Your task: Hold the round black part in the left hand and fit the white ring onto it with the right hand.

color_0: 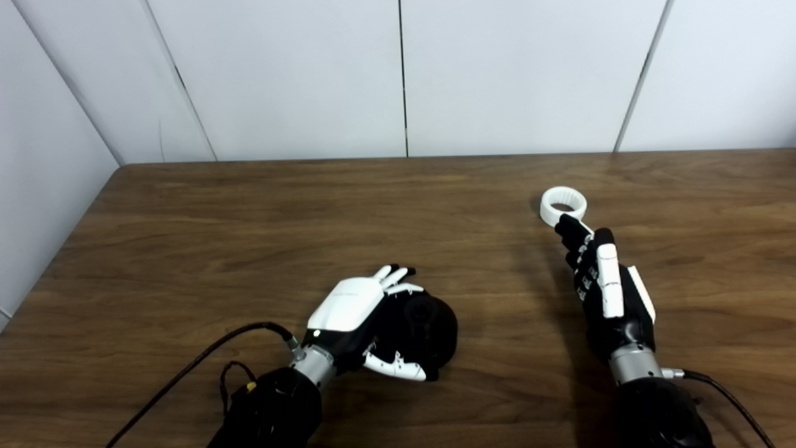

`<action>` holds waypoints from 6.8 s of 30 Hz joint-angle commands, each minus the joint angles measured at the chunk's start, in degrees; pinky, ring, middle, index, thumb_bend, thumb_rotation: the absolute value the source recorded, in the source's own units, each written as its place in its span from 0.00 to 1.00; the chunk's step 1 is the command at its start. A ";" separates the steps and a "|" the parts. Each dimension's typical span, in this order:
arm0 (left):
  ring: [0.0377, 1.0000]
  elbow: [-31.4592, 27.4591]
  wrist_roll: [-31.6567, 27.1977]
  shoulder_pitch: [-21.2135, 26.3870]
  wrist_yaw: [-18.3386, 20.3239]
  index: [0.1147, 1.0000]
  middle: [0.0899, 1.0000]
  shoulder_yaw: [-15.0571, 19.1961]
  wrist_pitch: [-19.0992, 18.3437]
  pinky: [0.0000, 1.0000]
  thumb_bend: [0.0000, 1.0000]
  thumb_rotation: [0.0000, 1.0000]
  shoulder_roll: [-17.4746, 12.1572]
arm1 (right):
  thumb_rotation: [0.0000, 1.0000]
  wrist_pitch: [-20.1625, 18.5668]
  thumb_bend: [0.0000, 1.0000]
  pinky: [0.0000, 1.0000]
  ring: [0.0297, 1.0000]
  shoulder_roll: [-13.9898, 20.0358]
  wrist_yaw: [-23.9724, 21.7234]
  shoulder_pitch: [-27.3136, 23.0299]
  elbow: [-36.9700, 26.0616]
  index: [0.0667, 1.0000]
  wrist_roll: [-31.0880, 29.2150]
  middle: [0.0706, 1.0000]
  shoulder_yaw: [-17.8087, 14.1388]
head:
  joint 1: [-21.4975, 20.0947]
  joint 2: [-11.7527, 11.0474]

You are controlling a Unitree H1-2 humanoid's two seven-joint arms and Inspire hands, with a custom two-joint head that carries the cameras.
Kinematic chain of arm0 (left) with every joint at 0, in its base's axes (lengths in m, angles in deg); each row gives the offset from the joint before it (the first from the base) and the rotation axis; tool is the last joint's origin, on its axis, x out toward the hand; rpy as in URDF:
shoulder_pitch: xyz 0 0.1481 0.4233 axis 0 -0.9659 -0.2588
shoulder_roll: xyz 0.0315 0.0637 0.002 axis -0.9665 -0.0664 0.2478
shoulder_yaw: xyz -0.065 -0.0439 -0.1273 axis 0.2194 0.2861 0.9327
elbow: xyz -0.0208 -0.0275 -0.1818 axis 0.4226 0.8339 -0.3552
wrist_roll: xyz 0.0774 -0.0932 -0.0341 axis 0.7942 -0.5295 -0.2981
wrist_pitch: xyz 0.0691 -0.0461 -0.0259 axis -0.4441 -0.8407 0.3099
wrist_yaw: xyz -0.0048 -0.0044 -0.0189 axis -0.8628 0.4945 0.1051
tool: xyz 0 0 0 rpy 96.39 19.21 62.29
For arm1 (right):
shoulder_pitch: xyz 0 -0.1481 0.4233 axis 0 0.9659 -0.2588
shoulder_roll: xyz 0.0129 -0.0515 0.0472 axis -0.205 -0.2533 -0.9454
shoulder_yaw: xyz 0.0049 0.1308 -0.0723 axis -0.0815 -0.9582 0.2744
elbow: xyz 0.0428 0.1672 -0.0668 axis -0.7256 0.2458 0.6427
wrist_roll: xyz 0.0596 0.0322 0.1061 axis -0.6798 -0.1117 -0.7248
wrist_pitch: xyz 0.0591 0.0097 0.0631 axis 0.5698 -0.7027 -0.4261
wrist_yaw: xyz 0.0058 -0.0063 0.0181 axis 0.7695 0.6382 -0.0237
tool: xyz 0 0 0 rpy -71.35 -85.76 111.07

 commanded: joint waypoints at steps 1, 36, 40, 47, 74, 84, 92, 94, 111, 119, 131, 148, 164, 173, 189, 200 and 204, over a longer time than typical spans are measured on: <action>1.00 -0.70 0.47 0.05 0.53 0.76 0.97 -0.72 1.44 0.91 0.94 0.49 0.34 | 1.00 0.37 0.62 1.00 0.96 0.43 -0.14 -2.00 -2.74 0.85 0.17 0.88 -0.10 | 0.05 0.13; 1.00 2.45 1.06 -0.14 0.33 0.76 0.97 -0.24 3.12 0.90 0.95 0.46 2.05 | 0.35 -2.88 0.89 0.78 0.89 32.85 -6.62 -32.68 20.92 0.77 27.35 0.87 10.91 | -0.63 -0.90; 1.00 2.45 1.32 -0.17 0.19 0.76 0.97 -0.30 3.28 0.89 0.95 0.48 2.12 | 0.32 -1.75 0.91 0.72 0.90 32.75 -7.99 -34.73 25.67 0.77 29.20 0.89 12.83 | -1.04 -1.12; 1.00 2.44 0.64 -0.41 0.47 0.76 0.97 -0.07 3.24 0.89 0.95 0.47 2.21 | 0.31 -0.43 0.90 0.74 0.91 31.95 -9.18 -37.75 32.40 0.77 31.13 0.89 14.66 | -0.73 -1.45; 1.00 3.14 1.45 0.08 0.39 0.76 0.97 -0.18 3.39 0.89 0.95 0.47 2.73 | 0.40 -2.30 0.90 0.86 0.94 26.69 -14.42 -41.30 36.33 0.78 35.59 0.90 19.88 | -0.26 -0.77; 1.00 3.18 0.98 -0.01 -0.25 0.75 0.96 0.15 3.97 0.88 0.95 0.51 2.82 | 0.38 -1.83 0.89 0.89 0.96 27.35 -16.48 -41.34 35.91 0.78 37.79 0.90 21.67 | -0.08 -0.65; 1.00 3.19 0.98 -0.04 -0.33 0.75 0.96 0.21 4.04 0.88 0.95 0.51 2.92 | 0.37 -1.19 0.89 0.93 0.98 27.66 -17.94 -42.09 36.76 0.79 39.07 0.91 22.70 | -0.02 -0.67; 1.00 2.96 0.95 -0.07 -0.22 0.75 0.96 0.21 3.98 0.89 0.95 0.50 2.95 | 0.36 -1.19 0.89 0.93 0.98 27.62 -17.90 -42.16 36.70 0.78 39.20 0.91 22.66 | 0.10 -0.63; 1.00 2.91 1.06 -0.27 -0.05 0.75 0.96 0.14 3.86 0.89 0.95 0.48 3.25 | 0.32 1.97 0.86 0.86 0.95 27.42 -15.20 -42.72 38.68 0.73 40.09 0.89 22.02 | 0.30 -0.46; 1.00 2.39 0.61 -0.30 0.54 0.75 0.97 0.31 3.43 0.89 0.94 0.49 3.38 | 0.27 2.96 0.84 0.81 0.93 27.23 -12.89 -42.20 38.81 0.69 39.92 0.87 21.41 | 0.39 -0.35; 1.00 2.16 0.17 -0.31 0.60 0.75 0.97 0.52 3.55 0.90 0.94 0.49 3.22 | 0.25 4.03 0.84 0.77 0.92 27.16 -11.84 -41.74 38.82 0.66 39.82 0.86 21.37 | 0.43 -0.33; 1.00 1.52 0.52 0.08 1.12 0.75 0.97 0.68 2.97 0.90 0.94 0.51 3.07 | 0.28 4.03 0.87 0.78 0.92 27.53 -13.11 -41.38 38.44 0.67 39.71 0.86 21.82 | 0.63 -0.13; 1.00 1.65 0.65 0.34 1.89 0.75 0.97 0.93 3.30 0.89 0.94 0.52 2.98 | 0.33 1.68 0.93 0.82 0.95 27.40 -15.97 -41.63 38.70 0.76 40.04 0.89 22.05 | 0.52 -0.18; 1.00 1.42 -0.66 0.38 2.07 0.75 0.98 1.71 3.72 0.90 0.94 0.50 2.92 | 0.30 2.12 0.91 0.82 0.94 27.54 -15.85 -41.45 39.38 0.75 40.13 0.88 22.19 | 0.69 0.08; 1.00 0.57 -1.17 0.10 2.62 0.75 0.98 2.23 3.17 0.90 0.94 0.46 3.02 | 0.27 2.59 0.86 0.78 0.92 28.14 -14.95 -40.72 40.00 0.71 40.80 0.87 22.14 | 0.69 0.25; 1.00 0.64 -1.39 0.08 2.39 0.75 0.98 2.23 3.44 0.89 0.94 0.48 2.97 | 0.24 4.49 0.84 0.74 0.89 27.73 -12.54 -40.19 40.33 0.66 40.14 0.85 21.10 | 0.58 0.32; 1.00 0.74 -1.06 0.01 2.26 0.75 0.98 2.13 3.46 0.88 0.93 0.47 3.03 | 0.24 4.88 0.83 0.75 0.88 27.76 -11.99 -40.10 40.39 0.64 40.25 0.84 21.16 | 0.62 0.41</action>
